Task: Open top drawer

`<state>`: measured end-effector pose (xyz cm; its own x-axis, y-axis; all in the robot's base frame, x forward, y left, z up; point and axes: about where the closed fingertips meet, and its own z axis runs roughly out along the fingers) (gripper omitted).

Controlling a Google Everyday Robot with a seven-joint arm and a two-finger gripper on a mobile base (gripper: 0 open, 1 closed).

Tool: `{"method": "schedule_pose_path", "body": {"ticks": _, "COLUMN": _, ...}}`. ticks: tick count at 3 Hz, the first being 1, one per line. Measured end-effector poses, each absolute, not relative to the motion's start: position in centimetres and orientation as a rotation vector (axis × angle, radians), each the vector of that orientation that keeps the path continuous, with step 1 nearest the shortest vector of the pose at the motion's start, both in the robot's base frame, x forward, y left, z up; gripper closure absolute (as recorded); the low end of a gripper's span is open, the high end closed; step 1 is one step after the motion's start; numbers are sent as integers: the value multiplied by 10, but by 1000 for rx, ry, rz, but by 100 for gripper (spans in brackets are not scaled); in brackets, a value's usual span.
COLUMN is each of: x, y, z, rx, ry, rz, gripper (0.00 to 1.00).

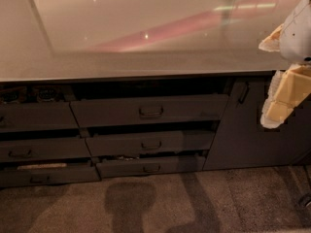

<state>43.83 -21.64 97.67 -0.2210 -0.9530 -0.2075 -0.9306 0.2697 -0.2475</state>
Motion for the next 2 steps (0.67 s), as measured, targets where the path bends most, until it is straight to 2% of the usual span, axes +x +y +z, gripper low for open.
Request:
{"method": "schedule_pose_path", "body": {"ticks": 1, "x": 439, "y": -216, "z": 977, "rx": -1723, "ry": 2229, "rz": -97, "gripper": 0}}
{"method": "schedule_pose_path", "body": {"ticks": 2, "x": 440, "y": -215, "z": 977, "rx": -1725, "ry": 2197, "rz": -3, "gripper": 0}}
